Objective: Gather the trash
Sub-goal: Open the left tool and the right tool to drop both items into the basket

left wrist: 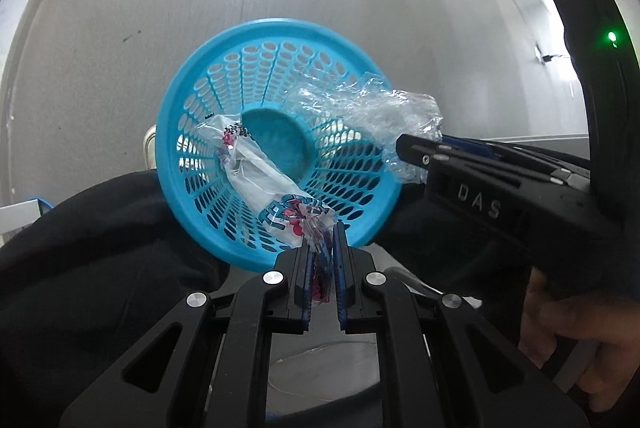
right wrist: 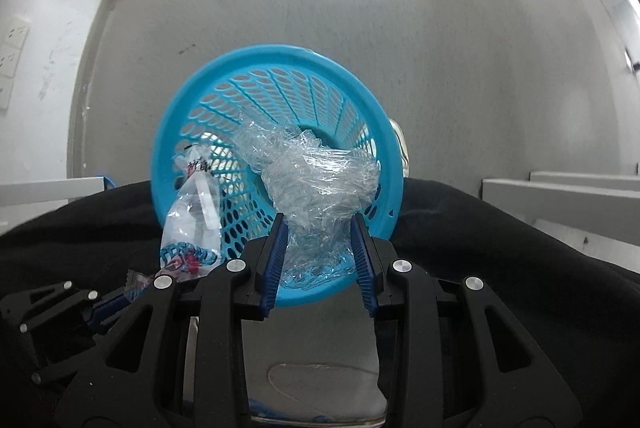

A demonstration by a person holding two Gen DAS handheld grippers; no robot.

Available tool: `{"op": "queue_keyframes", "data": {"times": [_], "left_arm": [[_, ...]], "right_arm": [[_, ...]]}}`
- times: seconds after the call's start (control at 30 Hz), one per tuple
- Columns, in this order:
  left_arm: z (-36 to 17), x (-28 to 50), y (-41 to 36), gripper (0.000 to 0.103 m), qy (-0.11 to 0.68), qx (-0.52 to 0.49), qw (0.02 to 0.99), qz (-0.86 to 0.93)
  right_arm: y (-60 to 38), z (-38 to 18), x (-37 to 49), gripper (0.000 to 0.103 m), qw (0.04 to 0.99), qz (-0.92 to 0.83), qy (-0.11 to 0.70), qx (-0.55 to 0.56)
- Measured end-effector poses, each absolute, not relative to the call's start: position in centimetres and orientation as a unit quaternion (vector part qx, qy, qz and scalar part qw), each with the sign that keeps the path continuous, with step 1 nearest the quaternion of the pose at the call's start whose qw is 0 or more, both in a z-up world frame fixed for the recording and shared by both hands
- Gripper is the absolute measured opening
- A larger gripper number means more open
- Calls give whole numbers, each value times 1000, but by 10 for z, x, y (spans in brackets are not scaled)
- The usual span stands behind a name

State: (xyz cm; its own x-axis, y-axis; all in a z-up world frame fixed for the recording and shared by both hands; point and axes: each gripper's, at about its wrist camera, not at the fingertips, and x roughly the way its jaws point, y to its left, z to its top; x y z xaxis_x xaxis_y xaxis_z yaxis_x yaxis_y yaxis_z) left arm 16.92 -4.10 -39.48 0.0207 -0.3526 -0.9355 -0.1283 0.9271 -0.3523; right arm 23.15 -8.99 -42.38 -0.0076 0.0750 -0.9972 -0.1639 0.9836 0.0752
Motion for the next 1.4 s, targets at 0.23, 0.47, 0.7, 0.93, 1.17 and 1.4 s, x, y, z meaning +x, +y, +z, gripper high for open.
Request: {"op": "queue_keyframes", "data": {"times": [0.23,0.47,0.7,0.93,1.17,1.4], "left_arm": [[-413,179,-45,8,707,-158,685,-76],[-415,182,-25,32,697,-170,697,-22],[-400,179,-18,38,676,-183,714,-6],[-381,170,-14,40,659,-172,732,12],[-354,151,-11,44,627,-170,760,33],[-316,125,-7,48,577,-172,797,43]], "right_arm": [[-97,-449,242,33,686,81,723,-2],[-101,-456,245,56,681,76,728,31],[-98,-447,242,60,686,83,722,19],[-93,-418,228,60,709,97,698,-16],[-86,-378,202,64,745,119,653,-56],[-88,-337,173,74,776,150,609,-69]]}}
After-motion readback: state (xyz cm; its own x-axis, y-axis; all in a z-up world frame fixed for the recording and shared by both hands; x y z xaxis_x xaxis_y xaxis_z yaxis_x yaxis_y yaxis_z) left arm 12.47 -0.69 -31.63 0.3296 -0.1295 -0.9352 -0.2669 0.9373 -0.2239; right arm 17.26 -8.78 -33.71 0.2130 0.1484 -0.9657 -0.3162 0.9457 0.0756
